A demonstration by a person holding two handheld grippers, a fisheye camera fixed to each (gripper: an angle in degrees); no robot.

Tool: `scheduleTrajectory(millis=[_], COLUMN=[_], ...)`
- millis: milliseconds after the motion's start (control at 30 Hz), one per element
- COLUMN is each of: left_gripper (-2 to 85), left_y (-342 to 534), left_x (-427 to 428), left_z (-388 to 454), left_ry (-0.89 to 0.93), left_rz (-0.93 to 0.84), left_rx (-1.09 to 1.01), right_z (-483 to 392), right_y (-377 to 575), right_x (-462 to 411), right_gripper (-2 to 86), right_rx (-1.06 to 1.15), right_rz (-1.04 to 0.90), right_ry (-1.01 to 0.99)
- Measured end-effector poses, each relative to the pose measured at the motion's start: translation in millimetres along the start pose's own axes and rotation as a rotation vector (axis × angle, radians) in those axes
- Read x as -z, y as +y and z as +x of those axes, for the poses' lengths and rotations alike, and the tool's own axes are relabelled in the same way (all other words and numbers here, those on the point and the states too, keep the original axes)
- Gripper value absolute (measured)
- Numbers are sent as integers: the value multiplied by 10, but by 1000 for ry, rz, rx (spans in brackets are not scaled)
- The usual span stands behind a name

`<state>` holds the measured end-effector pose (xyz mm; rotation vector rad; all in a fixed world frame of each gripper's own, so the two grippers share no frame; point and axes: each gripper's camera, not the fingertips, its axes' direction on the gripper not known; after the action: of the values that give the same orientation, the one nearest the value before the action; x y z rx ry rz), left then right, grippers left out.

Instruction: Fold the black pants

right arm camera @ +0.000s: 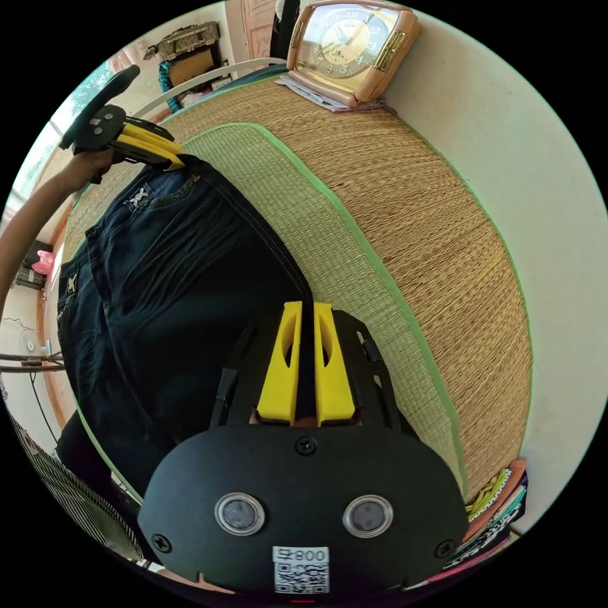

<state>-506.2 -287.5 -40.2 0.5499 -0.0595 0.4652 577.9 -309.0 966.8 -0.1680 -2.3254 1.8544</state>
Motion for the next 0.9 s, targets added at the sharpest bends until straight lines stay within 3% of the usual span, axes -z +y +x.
scheduleTrajectory(millis=[167,567,900], left_gripper=[23,16,14], left_y=[154,1093,2322], left_x=[280,1299,1738], left_z=[167,623,1197], left_ry=[-16,-10,11], left_rz=[51,213,182], left_rx=[1,-14,-76], right_z=[-185,-940,-2155], right_y=[45,754,1513], right_x=[40,713,768], right_gripper=[20,14,12], right_rx=[-14,-1,129], right_rz=[-16,146,127], right_ry=[16,6,16])
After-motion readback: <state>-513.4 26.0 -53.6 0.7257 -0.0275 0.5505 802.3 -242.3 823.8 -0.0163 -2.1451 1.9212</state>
